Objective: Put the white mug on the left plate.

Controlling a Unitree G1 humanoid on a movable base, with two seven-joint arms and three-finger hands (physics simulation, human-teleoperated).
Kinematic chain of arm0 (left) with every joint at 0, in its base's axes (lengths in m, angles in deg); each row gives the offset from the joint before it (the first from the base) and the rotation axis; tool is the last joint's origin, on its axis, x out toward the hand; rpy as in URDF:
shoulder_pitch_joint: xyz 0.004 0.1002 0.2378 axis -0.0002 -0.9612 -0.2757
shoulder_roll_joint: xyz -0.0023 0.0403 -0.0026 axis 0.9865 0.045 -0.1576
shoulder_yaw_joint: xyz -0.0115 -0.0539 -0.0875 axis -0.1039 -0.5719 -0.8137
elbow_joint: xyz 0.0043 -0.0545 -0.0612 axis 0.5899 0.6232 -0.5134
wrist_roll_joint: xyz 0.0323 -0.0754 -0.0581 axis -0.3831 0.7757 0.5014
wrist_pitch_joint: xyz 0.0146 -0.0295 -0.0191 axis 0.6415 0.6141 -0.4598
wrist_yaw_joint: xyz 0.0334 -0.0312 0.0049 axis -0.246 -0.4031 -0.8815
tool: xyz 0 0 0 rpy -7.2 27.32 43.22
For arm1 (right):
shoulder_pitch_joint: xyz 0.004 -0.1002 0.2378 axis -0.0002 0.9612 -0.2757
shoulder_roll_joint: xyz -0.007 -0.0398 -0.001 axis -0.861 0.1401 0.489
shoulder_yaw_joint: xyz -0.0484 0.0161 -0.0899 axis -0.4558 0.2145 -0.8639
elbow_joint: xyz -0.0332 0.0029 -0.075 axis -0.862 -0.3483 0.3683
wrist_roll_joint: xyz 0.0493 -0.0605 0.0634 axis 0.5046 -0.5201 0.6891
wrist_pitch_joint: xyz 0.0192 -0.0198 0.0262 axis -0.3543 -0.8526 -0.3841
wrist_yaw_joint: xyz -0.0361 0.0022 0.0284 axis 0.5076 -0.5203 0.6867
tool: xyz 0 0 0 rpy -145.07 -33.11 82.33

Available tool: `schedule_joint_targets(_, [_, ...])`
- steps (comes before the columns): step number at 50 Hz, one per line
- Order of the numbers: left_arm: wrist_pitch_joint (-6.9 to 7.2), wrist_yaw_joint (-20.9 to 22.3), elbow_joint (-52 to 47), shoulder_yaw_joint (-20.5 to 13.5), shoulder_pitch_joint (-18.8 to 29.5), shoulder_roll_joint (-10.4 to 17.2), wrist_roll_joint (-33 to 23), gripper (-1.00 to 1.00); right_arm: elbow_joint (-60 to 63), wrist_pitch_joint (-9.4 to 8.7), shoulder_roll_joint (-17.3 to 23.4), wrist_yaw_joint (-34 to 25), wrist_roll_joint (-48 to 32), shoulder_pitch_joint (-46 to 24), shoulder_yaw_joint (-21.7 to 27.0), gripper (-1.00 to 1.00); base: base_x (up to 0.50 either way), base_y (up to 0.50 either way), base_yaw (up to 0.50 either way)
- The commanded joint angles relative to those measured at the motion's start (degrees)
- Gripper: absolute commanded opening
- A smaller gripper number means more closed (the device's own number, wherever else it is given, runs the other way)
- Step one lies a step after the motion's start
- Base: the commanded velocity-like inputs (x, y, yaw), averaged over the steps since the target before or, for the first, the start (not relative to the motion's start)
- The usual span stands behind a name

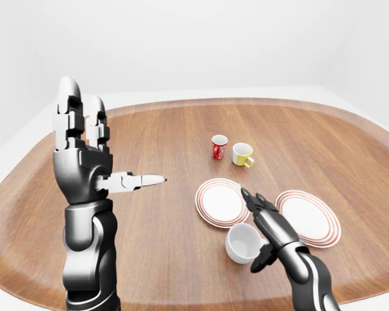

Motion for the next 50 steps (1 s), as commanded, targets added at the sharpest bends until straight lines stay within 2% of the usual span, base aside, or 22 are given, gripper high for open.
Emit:
schedule_joint_targets(1, [0.00, 0.0, -0.1, 0.0, -0.1, 0.0, 0.0, 0.98, -1.5, 0.00, 0.1, 0.3, -0.7, -0.3, -0.1, 1.00, 0.00, 0.00, 0.00])
schedule_joint_targets(38, [0.00, 0.0, -0.3, 0.2, 0.0, -0.1, -0.1, 0.99, -6.2, 0.00, 0.7, 3.0, -1.3, -2.4, 0.1, 1.00, 0.00, 0.00, 0.00])
schedule_joint_targets(50, [0.00, 0.2, 0.0, 0.3, -0.3, -0.3, -0.3, 0.98, -9.7, 0.00, 0.9, 5.6, -0.8, -3.9, 0.3, 1.00, 0.00, 0.00, 0.00])
